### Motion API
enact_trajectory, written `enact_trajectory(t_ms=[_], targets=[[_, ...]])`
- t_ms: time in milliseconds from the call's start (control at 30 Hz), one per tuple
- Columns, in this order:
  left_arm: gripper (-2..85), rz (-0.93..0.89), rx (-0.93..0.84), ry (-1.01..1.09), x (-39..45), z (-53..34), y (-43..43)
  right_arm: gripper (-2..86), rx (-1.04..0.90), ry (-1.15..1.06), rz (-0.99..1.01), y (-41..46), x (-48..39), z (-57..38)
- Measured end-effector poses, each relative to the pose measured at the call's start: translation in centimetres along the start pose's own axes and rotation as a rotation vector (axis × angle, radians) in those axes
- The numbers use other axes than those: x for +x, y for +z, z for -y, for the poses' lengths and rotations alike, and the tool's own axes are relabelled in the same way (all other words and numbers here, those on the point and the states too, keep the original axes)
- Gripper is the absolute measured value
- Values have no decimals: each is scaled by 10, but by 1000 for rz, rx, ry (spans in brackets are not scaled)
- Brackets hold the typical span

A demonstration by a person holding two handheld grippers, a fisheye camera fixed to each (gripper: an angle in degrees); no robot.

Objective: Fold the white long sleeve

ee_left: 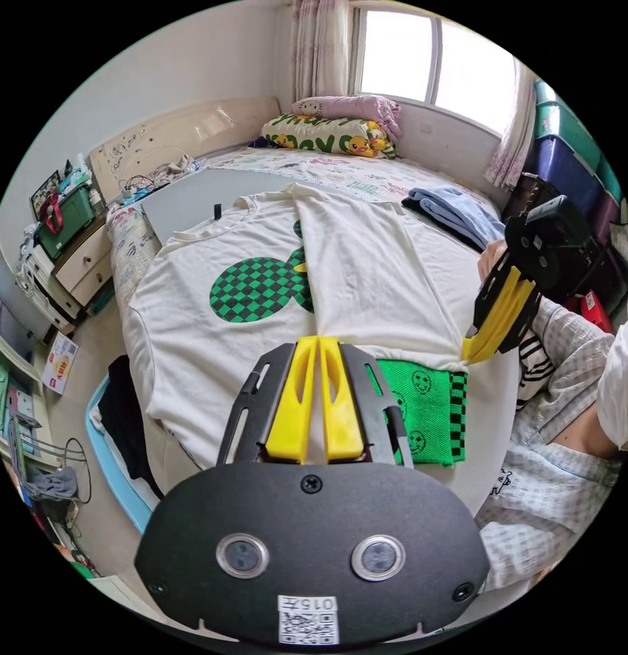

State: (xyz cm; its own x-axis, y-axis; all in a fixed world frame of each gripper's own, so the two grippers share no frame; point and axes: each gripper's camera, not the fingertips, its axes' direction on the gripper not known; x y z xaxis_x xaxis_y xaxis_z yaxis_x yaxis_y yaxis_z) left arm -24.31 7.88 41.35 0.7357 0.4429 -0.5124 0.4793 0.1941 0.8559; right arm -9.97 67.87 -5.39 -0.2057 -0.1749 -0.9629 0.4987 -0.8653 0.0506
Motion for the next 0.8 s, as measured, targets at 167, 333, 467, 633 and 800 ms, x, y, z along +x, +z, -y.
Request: enact_trajectory(t_ms=[167, 333, 467, 633, 800], targets=[[-2, 49, -40, -9, 7, 1, 13, -10, -15, -24, -18, -11, 2, 2], [-1, 80, -73, 1, 18, 1, 30, -2, -16, -22, -16, -27, 12, 5], [2, 53, -70, -9, 16, -4, 37, 48, -23, -13, 5, -42, 23, 5], [9, -61, -67, -58, -6, -15, 48, 79, 115, 54, -65, -128, 62, -38], [19, -7, -66, -142, -18, -13, 38, 70, 275, 506, -281, -201, 145, -125]])
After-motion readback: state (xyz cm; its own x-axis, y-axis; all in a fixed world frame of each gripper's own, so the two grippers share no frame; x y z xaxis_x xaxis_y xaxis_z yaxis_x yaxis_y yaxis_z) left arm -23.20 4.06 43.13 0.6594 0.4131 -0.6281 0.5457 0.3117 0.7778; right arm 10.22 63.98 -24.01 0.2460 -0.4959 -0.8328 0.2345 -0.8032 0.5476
